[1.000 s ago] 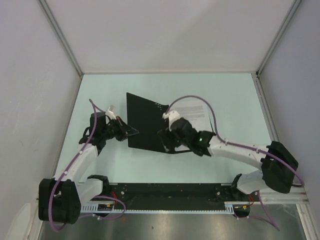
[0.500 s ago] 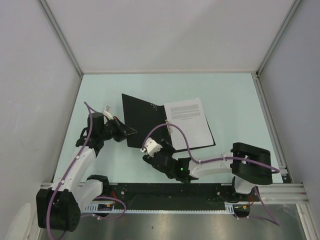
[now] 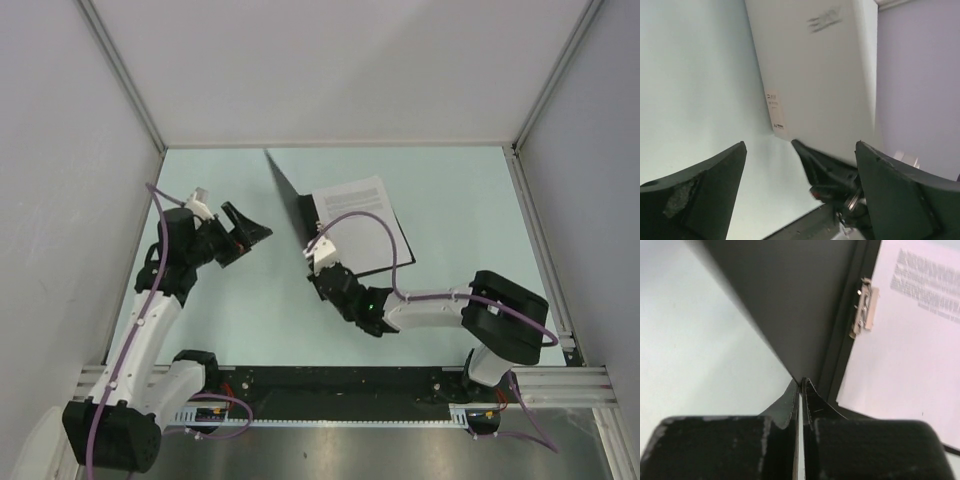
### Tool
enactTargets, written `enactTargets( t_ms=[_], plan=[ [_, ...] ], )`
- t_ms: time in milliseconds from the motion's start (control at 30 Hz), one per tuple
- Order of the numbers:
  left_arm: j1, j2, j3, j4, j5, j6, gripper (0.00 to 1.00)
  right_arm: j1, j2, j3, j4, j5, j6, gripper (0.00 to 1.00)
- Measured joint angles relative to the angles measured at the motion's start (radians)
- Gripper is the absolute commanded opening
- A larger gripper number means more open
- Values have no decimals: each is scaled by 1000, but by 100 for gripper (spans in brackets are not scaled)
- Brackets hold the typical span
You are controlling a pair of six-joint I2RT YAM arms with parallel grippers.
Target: Put the files into the folder
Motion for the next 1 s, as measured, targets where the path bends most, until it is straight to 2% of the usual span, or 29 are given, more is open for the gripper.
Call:
enactTargets(
  t_ms=[200, 400, 500, 567, 600, 667, 700, 800, 900, 1000],
  plan=[
    [0, -68, 101, -61, -124, 94, 99, -206, -29, -14, 56, -274, 195, 0],
    [0, -112, 103, -87, -175, 138, 100, -460, 23, -29, 162, -641, 453, 0],
    [0, -114, 68, -74, -166, 137, 99, -568, 82, -41, 216, -758, 577, 0],
    [0, -113, 34, -61, -148, 135, 99, -638, 125, -53, 258, -847, 667, 6],
    [-1, -109, 16, -54, -138, 134, 99, -677, 148, -56, 279, -891, 706, 17],
    [-5, -98, -11, -50, -117, 134, 99, -742, 190, -58, 306, -968, 773, 29],
    [-8, -92, -19, -49, -108, 134, 99, -775, 204, -60, 311, -999, 798, 42],
    [-24, -77, -26, -39, -87, 134, 99, -853, 206, -66, 273, -1040, 817, 60],
    [-45, -73, -26, -15, -73, 135, 99, -896, 154, -72, 143, -1015, 781, 68],
    [-69, -68, -26, 5, -70, 135, 99, -896, 32, -79, -35, -956, 710, 70]
  ],
)
